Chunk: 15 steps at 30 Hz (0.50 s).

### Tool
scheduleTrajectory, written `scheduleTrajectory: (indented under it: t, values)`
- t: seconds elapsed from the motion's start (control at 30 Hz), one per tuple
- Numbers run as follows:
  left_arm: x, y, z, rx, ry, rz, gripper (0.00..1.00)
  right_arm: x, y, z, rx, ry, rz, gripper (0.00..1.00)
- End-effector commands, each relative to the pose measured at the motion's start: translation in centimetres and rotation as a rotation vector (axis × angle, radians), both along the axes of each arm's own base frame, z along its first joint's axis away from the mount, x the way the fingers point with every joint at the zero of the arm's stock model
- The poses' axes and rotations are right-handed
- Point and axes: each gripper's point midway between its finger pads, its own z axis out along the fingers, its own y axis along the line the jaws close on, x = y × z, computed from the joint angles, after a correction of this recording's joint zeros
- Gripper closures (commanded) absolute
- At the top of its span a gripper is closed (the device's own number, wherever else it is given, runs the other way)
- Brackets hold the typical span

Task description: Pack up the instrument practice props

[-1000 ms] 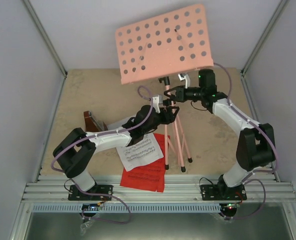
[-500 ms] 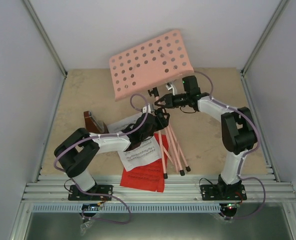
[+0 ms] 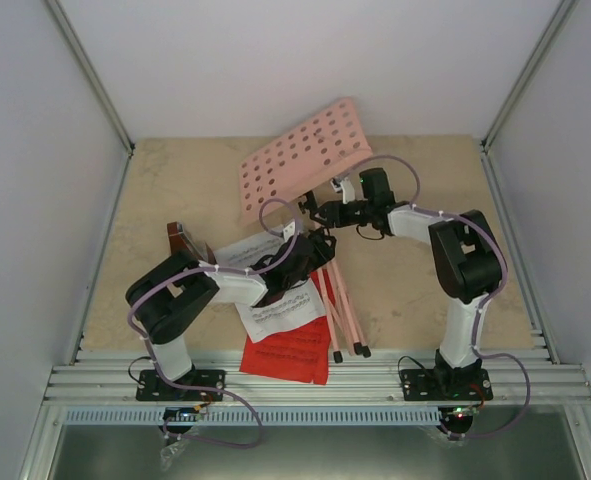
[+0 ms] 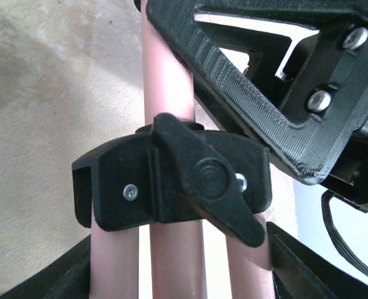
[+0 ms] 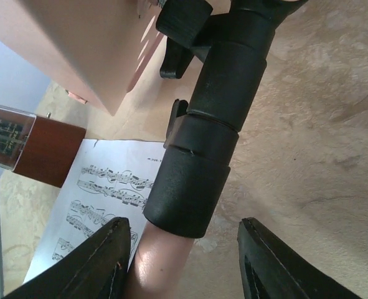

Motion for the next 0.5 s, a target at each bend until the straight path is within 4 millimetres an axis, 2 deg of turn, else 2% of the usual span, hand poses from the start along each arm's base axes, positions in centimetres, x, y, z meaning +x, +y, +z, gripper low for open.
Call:
scheduleTrajectory:
  t: [0.0,0.17,0.33,0.37,0.47]
  values:
    - [1.4,-1.2,8.7,-0.218,-0.228,0.025,0.92,1.9,-0.9,2.3,-0.036,-0.232,-0.047,0.5]
    - [1.6,0.0,8.6,-0.201,-0.224,0.076,0.96,1.2,-2.0,2.7,-0.058,-0.24,-0.09,0.4]
    - [1.5,2.3,8.5,-0.183,-0.225,0.162,0.96,0.7,-6.3,2.3,-0.144,-0.221,-0.26,0.28]
    - [1.5,2.7,8.5,-0.179,-0.226,0.179,0.96,0.1,-7.1,2.0,-0.161,-0.211,-0.285,0.26]
    - [1.6,3.2,8.6,-0.174,-0.227,0.201,0.95,-1.1,-8.8,2.6,-0.193,-0.221,-0.336,0.23]
